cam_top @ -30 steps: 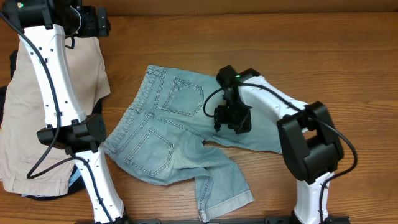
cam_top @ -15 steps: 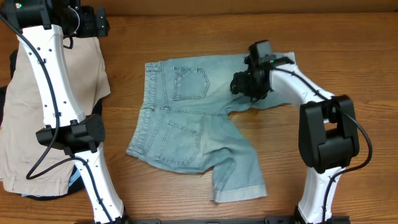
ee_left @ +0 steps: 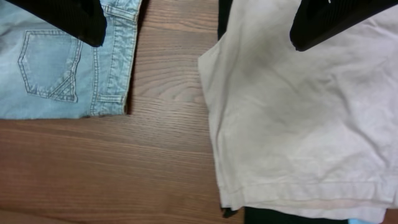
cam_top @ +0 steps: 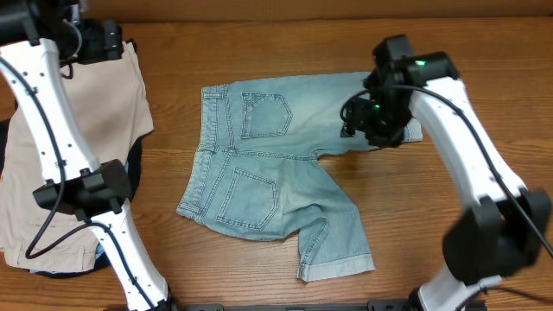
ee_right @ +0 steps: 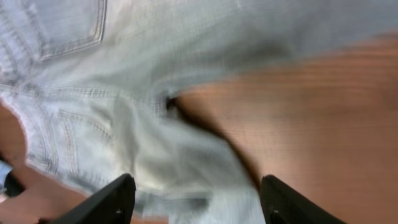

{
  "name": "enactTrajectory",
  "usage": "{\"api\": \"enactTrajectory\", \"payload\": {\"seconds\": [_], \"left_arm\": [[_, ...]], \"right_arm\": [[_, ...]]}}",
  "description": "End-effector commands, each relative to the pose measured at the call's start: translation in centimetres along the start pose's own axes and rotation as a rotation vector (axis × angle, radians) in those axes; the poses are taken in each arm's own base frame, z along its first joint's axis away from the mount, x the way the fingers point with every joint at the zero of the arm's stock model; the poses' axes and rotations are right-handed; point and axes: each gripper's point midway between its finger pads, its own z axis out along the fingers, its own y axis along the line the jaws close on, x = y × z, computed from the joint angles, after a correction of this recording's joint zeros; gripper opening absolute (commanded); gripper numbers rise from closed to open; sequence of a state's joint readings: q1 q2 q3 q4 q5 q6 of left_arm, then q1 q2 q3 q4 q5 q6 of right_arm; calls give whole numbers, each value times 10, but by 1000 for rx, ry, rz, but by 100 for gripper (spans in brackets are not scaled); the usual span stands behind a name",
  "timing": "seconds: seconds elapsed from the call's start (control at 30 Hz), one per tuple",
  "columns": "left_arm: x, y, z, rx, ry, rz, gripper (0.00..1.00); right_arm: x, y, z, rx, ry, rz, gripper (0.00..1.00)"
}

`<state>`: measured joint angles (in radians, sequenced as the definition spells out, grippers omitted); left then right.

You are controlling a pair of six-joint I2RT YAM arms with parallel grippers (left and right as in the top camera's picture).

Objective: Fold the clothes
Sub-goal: 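Smooth the shorts' right leg downward with the right gripper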

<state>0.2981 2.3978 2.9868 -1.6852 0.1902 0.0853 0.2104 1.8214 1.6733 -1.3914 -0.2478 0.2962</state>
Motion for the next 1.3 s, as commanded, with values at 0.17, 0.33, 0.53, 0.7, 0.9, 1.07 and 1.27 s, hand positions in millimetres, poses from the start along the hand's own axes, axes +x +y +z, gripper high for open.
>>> {"api": "enactTrajectory", "payload": {"seconds": [0.17,0.33,0.53,0.7,0.9,1.07,1.27], "left_arm": [[-3,-14,-9,92,-29,58,98],[-3,-27,-8,121,-28,86,98],[-3,-42,-6,136,-24,113,99],[-3,-53,-5,147,-24,133,100],[-3,-66,-3,159,-26,156,100],[-3,-72,-3,165,-23,167,100],[-2,-72,-3,165,-22,167,100]], "right_arm": [[69,-26,-4,52,27,154,67],[117,-54,30,73,75,272,67],[154,-77,63,106,132,384,62],[179,-88,101,112,183,430,62],[193,-85,127,66,199,461,59],[190,-85,130,74,171,438,39],[184,-95,130,117,134,465,4]]}}
